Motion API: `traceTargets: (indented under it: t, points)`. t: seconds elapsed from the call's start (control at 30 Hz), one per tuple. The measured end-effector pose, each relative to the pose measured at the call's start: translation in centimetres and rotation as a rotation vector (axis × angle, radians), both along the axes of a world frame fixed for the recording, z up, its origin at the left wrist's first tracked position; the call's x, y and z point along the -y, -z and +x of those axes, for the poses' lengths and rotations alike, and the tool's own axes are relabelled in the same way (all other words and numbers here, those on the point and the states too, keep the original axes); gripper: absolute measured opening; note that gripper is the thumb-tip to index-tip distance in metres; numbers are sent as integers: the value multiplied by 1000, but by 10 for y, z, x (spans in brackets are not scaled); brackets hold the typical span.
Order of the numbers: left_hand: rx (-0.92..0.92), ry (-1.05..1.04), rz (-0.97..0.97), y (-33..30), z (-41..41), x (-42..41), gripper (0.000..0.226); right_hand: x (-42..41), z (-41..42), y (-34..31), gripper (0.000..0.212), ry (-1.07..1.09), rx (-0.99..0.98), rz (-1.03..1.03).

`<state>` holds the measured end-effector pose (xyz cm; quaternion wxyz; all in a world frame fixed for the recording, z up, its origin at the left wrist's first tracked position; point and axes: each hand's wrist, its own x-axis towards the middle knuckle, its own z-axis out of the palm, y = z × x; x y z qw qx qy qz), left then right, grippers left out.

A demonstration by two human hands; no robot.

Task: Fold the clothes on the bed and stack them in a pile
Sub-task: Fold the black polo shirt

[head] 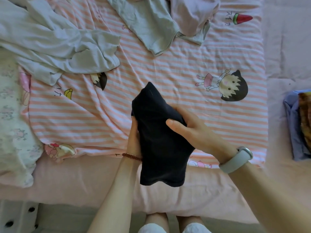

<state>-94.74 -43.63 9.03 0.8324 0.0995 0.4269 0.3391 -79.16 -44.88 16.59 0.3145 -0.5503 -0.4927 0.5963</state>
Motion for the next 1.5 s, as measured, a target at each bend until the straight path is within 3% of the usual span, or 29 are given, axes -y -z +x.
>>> traceTargets:
  t: [0.13,0.43,0.53,0.63,0.7,0.8,0.87,0.97,1.2,1.5]
  points:
    - [46,80,-159,15,-2,-1,65,7,17,7,21,189,-28,-66]
    - [-68,65,85,15,6,-12,48,35,50,42,8,491,135,-117]
    - [-412,118,190,29,13,-28,30,29,49,66,3,591,215,-113]
    - [-796,243,241,53,20,-38,42,26,42,98,27,588,146,-257]
    - [-906,280,278,65,21,-36,52,34,36,115,35,599,133,-324]
    - [-976,280,330,69,23,-20,78,55,29,130,27,656,146,-339]
    - [-1034,307,432,68,25,-5,83,65,27,135,24,651,136,-369]
    - [-1029,353,508,69,31,5,77,66,23,137,22,659,142,-367]
    - [-855,187,404,45,42,-1,53,63,21,108,20,744,234,-147]
    - [-737,219,452,-22,101,55,43,142,82,34,25,902,245,-31]
